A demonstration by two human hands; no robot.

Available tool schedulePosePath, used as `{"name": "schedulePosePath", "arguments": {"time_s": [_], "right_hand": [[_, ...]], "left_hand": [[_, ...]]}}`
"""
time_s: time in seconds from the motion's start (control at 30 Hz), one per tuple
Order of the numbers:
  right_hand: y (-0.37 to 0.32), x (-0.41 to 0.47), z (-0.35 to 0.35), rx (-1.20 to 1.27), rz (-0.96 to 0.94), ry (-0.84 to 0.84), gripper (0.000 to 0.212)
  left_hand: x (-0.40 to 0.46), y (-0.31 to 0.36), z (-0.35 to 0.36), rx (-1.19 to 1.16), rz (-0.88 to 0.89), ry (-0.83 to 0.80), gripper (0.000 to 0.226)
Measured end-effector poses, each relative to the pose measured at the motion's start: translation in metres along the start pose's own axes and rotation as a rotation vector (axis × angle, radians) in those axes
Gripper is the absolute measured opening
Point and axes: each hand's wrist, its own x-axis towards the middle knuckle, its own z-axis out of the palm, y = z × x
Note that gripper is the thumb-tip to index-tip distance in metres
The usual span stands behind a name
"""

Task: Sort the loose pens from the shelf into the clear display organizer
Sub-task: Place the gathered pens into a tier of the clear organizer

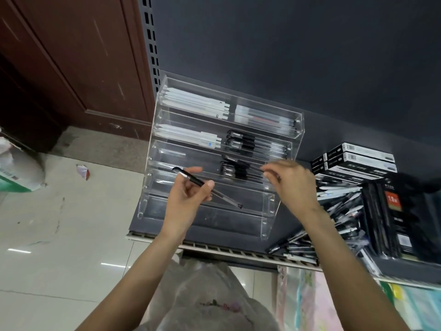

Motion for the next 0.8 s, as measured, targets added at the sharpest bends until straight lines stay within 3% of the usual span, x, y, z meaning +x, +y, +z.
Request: {"name": "schedulePosePath", "arguments": {"time_s": [0.2,0.4,0.6,0.8], "right_hand": [[0.005,0.016,0.018,-0.366,-0.047,-0.161,0.015],[0.001,0.016,0.011,-0.527,-0.099,-0.269,0.03],[-0.005,0.019,0.01,-0.541,-0.139,-0.279,0.027],[-0.004,0.019,0.004,-0.427,-0.104,-0.309,0.04]], "left_hand": [[-0.003,-0.001,0.003,-0.032,0.016,-0.01,0.01],[-0.006,0.0,0.002,-0.055,-0.023,0.021,0.026],[-0.001,-0.001,0.008,-0.04,-0.016,0.047,0.02],[0.007,-0.001,0.013,-0.049,-0.018,0.03,0.012]]}}
